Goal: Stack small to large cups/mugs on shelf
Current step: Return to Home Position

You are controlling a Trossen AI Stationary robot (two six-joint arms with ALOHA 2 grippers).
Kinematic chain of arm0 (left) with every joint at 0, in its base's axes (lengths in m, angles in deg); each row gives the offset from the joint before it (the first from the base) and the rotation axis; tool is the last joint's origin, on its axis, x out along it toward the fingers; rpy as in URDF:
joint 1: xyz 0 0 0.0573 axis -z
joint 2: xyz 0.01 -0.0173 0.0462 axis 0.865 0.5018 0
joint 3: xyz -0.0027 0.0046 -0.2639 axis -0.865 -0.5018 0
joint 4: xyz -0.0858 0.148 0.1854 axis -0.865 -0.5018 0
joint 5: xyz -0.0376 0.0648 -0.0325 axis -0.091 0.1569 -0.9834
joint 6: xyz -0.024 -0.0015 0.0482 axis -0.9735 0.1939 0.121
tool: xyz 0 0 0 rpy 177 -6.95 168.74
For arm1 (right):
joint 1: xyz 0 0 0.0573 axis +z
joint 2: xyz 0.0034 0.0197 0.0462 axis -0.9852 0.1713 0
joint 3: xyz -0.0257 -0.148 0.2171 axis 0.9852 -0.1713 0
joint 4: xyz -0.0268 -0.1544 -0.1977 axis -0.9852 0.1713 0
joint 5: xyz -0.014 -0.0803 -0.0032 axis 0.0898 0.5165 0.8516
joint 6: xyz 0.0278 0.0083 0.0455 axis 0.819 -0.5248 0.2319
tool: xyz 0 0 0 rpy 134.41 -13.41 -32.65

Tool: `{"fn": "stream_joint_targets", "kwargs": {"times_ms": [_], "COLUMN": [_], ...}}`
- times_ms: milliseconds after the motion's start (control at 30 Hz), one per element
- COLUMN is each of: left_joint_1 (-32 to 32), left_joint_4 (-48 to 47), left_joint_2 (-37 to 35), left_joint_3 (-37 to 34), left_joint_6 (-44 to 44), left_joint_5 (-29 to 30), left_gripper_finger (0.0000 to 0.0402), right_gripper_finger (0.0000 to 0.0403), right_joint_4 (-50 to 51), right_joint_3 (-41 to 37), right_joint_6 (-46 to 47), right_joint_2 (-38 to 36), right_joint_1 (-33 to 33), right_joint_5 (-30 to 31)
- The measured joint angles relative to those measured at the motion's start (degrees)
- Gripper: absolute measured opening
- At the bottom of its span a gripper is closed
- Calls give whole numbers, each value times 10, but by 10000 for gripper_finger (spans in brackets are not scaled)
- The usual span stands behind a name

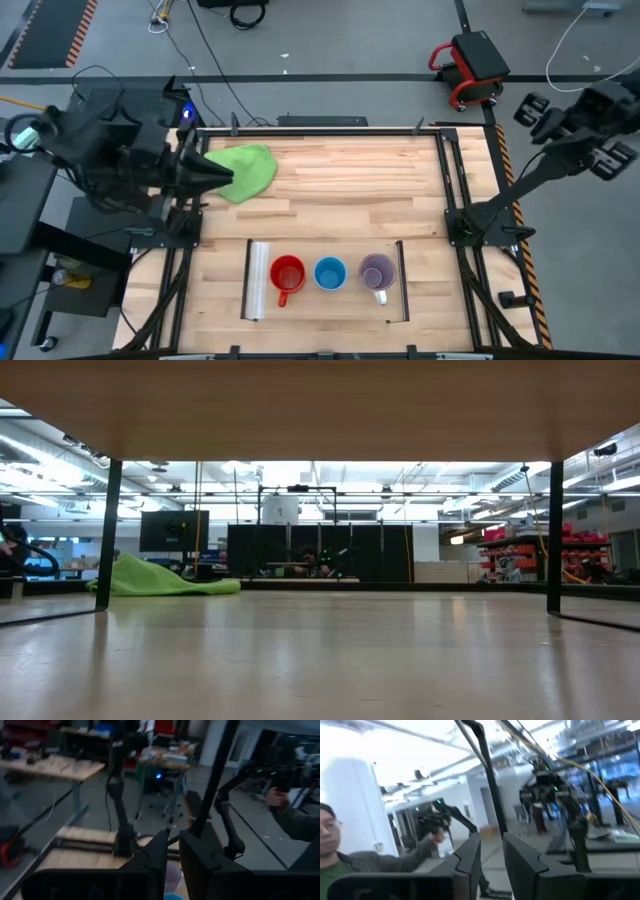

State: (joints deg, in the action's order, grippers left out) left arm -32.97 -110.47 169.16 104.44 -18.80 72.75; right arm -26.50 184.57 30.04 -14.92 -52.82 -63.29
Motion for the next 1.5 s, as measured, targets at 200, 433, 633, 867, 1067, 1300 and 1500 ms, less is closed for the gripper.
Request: {"fn": "stream_joint_targets", "kwargs": {"times_ms": [200, 433, 633, 867, 1067, 1300, 1500], "left_joint_1": [-4, -21, -34, -33, -33, -33, -33], "left_joint_4": [80, 272, 485, 609, 648, 699, 697], "left_joint_2": [-46, -135, -242, -349, -414, -501, -569], "left_joint_3": [-86, -344, -579, -755, -838, -921, -948], "left_joint_6": [27, 9, -14, -3, 7, 12, 31], "left_joint_5": [-25, -62, -110, -114, -115, -114, -114], "left_gripper_finger": [63, 58, 53, 60, 59, 51, 55], "right_gripper_finger": [91, 91, 91, 91, 91, 91, 91], "right_joint_4": [-92, -260, -361, -463, -538, -578, -567], "right_joint_3": [-142, -315, -418, -501, -553, -602, -605], "right_joint_6": [20, 53, 92, 109, 102, 89, 51], "right_joint_2": [-63, -121, -147, -154, -165, -243, -331], "right_joint_1": [0, 0, 0, 0, 0, 0, 0], "right_joint_5": [-7, -42, -43, -44, -54, -36, -34]}}
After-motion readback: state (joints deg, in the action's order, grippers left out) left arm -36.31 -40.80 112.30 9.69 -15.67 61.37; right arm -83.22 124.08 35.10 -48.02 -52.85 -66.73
